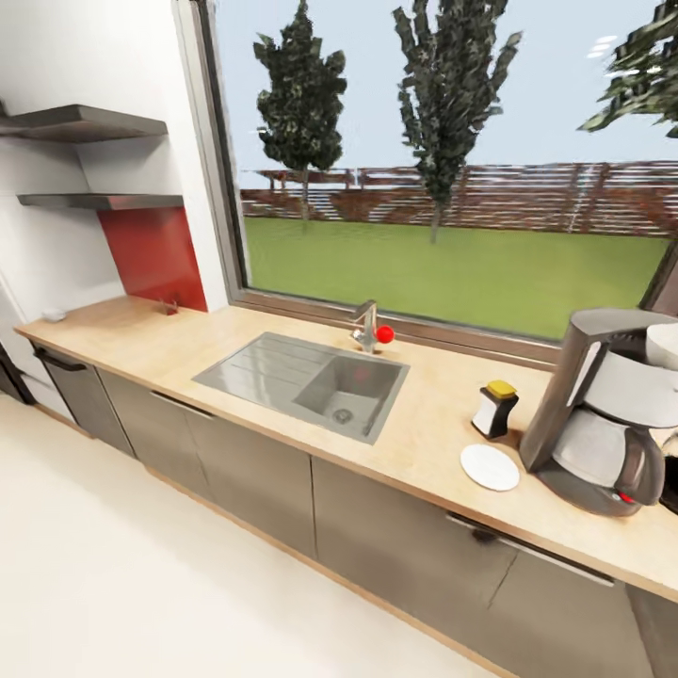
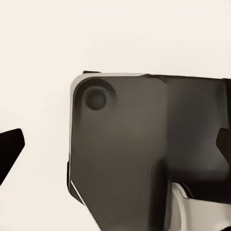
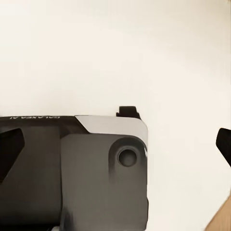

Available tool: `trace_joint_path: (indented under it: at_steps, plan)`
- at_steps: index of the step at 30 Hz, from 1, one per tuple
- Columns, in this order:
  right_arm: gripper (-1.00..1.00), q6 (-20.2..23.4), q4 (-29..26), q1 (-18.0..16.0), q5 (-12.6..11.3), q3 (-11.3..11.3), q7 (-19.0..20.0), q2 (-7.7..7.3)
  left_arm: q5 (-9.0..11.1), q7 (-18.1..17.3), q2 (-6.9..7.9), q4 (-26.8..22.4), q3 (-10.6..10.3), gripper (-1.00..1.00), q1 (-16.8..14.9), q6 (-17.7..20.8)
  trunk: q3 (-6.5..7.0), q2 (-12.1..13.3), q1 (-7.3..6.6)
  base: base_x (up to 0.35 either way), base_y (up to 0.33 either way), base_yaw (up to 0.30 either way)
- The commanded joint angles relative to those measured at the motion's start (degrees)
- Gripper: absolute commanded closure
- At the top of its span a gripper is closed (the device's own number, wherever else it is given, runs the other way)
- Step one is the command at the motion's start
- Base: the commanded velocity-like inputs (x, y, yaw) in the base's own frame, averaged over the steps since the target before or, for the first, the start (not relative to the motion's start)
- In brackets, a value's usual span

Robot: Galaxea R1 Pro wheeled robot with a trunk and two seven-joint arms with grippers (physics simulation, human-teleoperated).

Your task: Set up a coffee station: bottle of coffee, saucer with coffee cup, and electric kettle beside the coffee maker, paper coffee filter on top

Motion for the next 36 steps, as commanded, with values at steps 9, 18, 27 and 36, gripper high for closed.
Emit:
trace_joint_path:
  at_steps: [9, 18, 27, 36]
  plan:
    - [-1.0, 0.3, -0.1, 0.1, -0.1, 0.1, -0.2, 0.09, 6.4, 0.3, 0.65, -0.1, 0.4, -1.0, 0.0, 0.2, -0.04, -0.1, 0.05, 0.158, 0.307, 0.281]
    - [-1.0, 0.3, -0.1, 0.1, -0.1, 0.1, -0.2, 0.11, 7.1, 0.3, 0.62, 0.0, 0.3, -1.0, 0.0, 0.0, -0.04, -0.1, 0.05, 0.201, 0.282, 0.281]
    - [-1.0, 0.3, -0.1, 0.1, -0.1, 0.1, -0.2, 0.11, 7.1, 0.2, 0.62, -0.1, 0.3, -1.0, 0.0, 0.0, -0.04, -0.1, 0.05, 0.262, 0.238, 0.281]
    - [-1.0, 0.3, -0.1, 0.1, -0.1, 0.1, -0.2, 0.11, 7.1, 0.2, 0.62, -0.1, 0.3, -1.0, 0.0, -0.1, -0.04, -0.1, 0.05, 0.246, 0.253, 0.281]
